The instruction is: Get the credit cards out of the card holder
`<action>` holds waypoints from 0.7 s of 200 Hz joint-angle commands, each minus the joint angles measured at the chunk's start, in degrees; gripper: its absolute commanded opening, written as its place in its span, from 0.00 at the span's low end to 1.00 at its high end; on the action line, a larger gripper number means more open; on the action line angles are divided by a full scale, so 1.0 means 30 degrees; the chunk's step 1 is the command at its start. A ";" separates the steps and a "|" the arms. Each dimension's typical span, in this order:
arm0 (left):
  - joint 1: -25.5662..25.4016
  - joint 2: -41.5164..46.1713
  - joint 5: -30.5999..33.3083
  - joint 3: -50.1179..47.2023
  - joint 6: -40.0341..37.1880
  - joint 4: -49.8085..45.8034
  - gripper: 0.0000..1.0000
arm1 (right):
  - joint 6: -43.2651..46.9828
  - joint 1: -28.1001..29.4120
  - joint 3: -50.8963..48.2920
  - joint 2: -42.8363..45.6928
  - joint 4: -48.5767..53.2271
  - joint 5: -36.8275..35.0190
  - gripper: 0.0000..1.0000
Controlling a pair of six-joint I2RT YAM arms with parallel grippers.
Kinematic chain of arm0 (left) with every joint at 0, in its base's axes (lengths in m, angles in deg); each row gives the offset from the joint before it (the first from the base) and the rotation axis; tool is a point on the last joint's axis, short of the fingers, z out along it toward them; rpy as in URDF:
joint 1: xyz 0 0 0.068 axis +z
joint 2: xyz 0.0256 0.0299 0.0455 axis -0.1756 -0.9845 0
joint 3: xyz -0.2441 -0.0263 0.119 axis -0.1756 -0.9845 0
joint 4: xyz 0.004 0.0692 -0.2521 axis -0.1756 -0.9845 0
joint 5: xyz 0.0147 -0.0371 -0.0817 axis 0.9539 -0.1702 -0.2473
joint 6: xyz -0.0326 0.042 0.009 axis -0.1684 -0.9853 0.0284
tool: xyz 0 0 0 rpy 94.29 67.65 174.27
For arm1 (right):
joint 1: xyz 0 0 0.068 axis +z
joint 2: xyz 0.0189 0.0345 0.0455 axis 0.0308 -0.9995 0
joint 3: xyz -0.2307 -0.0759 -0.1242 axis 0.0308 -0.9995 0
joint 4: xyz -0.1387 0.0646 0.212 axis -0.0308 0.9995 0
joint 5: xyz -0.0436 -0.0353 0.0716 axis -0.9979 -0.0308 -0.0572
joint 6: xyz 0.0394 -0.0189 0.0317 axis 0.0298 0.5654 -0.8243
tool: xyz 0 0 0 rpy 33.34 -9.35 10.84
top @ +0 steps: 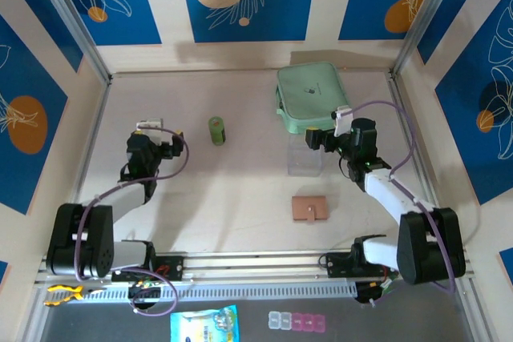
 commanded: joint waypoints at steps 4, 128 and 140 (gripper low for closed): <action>-0.0020 0.1446 0.0128 0.1657 0.2311 -0.4491 1.00 | -0.3385 0.0558 0.1313 0.1268 0.6841 -0.1128 0.93; 0.0024 0.2019 -0.3709 1.0029 0.1715 -2.0168 1.00 | -2.3465 0.1887 0.2970 0.2998 1.9584 0.1375 0.91; 0.0034 0.1812 -0.3881 1.0237 0.1067 -2.0670 1.00 | -2.5622 0.2014 0.2551 0.3036 1.9983 0.1758 0.89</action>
